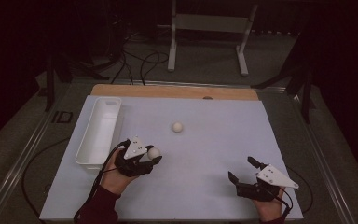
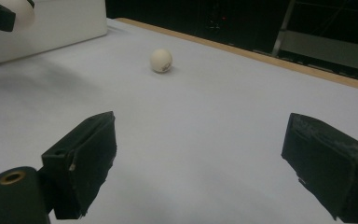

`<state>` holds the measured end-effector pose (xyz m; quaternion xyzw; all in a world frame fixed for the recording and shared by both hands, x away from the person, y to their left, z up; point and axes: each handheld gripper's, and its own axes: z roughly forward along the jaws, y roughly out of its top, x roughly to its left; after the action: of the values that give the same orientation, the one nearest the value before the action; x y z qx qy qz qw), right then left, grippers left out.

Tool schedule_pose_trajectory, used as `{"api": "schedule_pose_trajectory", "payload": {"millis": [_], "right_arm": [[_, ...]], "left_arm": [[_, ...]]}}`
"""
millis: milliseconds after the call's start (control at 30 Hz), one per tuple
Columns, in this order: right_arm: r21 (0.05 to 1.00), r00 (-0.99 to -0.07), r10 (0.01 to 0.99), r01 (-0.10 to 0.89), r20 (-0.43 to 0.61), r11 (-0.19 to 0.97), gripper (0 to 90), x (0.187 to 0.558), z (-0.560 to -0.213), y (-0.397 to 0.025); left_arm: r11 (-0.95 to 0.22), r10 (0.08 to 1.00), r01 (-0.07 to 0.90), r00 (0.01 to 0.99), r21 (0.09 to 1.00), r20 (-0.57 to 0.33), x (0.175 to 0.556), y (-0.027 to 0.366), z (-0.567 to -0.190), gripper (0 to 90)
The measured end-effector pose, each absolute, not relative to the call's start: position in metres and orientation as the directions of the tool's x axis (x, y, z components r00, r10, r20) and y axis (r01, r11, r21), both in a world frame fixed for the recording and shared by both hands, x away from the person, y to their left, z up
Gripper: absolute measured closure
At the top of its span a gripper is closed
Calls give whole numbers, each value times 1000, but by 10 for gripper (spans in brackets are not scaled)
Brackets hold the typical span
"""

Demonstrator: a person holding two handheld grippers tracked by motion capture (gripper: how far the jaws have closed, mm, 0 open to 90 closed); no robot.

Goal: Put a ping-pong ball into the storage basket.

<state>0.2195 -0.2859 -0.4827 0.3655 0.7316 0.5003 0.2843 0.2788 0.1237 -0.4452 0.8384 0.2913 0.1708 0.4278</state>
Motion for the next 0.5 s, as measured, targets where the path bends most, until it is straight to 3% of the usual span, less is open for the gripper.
{"api": "schedule_pose_trajectory", "payload": {"millis": [500], "right_arm": [[939,-575,817,250,-53,237,96,220,-483,-285]], "left_arm": [[-452,640,327,767,830,46,276,129,-438,511]]}}
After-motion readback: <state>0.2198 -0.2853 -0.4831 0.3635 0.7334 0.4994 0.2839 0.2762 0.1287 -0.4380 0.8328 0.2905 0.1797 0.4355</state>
